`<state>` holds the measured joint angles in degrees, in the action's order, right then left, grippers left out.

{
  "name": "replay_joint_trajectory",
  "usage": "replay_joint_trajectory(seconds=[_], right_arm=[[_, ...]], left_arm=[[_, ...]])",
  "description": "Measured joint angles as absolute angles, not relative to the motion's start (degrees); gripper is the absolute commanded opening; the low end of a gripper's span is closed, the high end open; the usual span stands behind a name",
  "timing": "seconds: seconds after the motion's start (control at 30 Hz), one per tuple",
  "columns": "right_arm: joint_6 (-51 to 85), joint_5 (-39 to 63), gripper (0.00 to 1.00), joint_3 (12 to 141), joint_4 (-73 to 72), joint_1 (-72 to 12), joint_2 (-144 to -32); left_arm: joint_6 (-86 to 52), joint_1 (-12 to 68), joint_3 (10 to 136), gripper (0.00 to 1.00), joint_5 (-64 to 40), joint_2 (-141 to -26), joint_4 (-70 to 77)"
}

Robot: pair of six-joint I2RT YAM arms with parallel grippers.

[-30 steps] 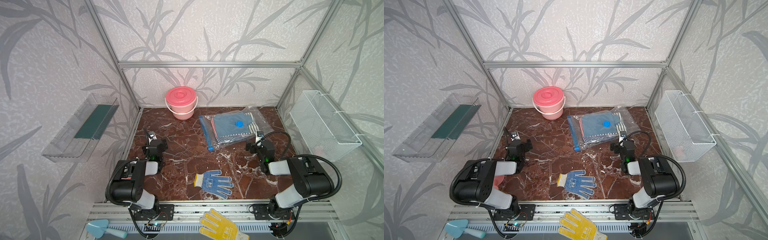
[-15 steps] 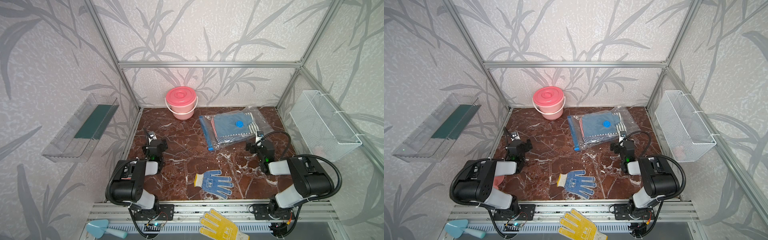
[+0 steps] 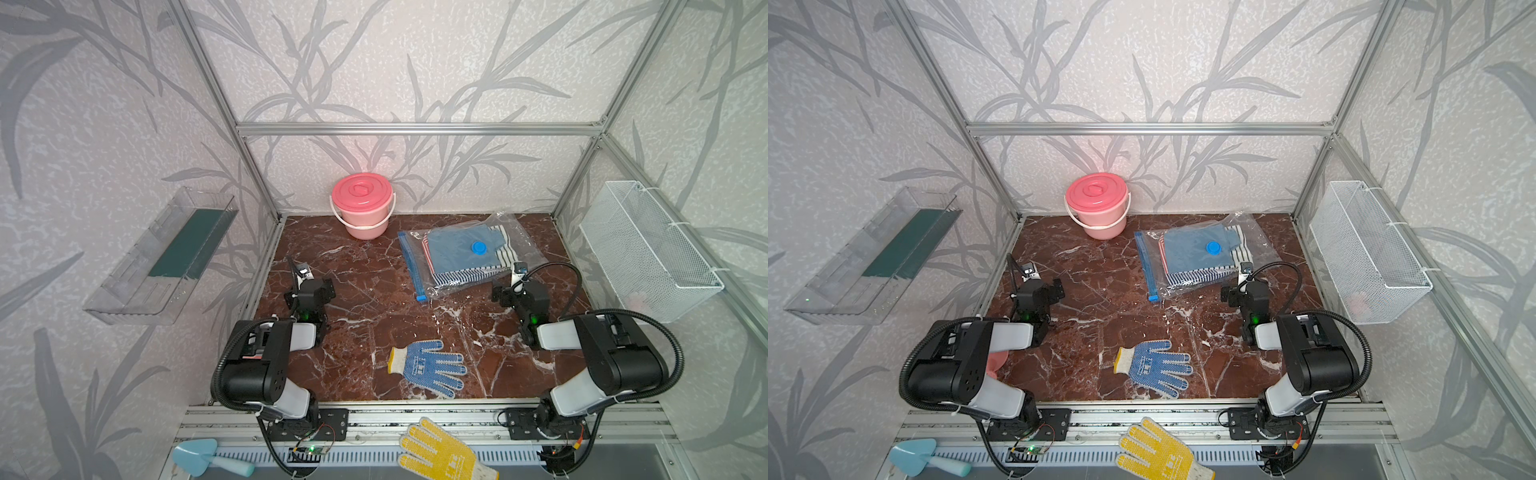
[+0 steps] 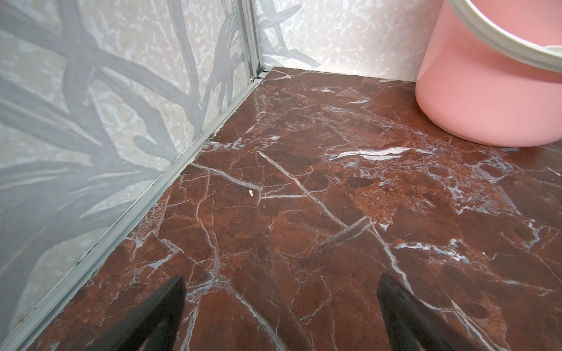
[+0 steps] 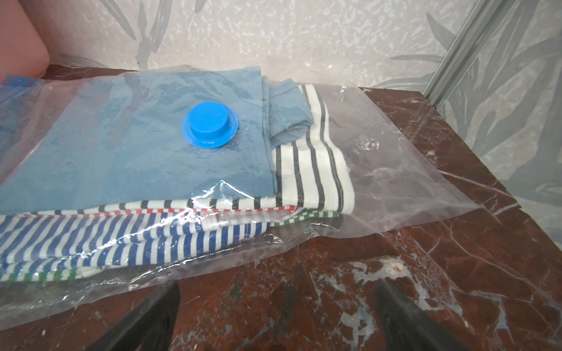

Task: Take the tank top out of the vacuum bag
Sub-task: Open the vacuum bag at the center of the board.

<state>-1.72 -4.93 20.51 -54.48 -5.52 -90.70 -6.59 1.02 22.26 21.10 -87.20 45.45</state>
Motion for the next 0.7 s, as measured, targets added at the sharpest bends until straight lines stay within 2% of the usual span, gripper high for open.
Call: replay_joint_trajectory(seconds=[0.37, 0.7], right_arm=[[-1.32, -6.59, 0.99, 20.58, -51.86, -5.63, -88.9], [2.17, -11.99, 0.99, 28.82, -34.44, -6.02, -76.55]], left_arm=[[-5.04, 2.46, 22.31, 0.99, 21.17, -85.32, 44.82], [-10.94, 7.46, 40.14, 0.99, 25.1, -74.54, 17.32]])
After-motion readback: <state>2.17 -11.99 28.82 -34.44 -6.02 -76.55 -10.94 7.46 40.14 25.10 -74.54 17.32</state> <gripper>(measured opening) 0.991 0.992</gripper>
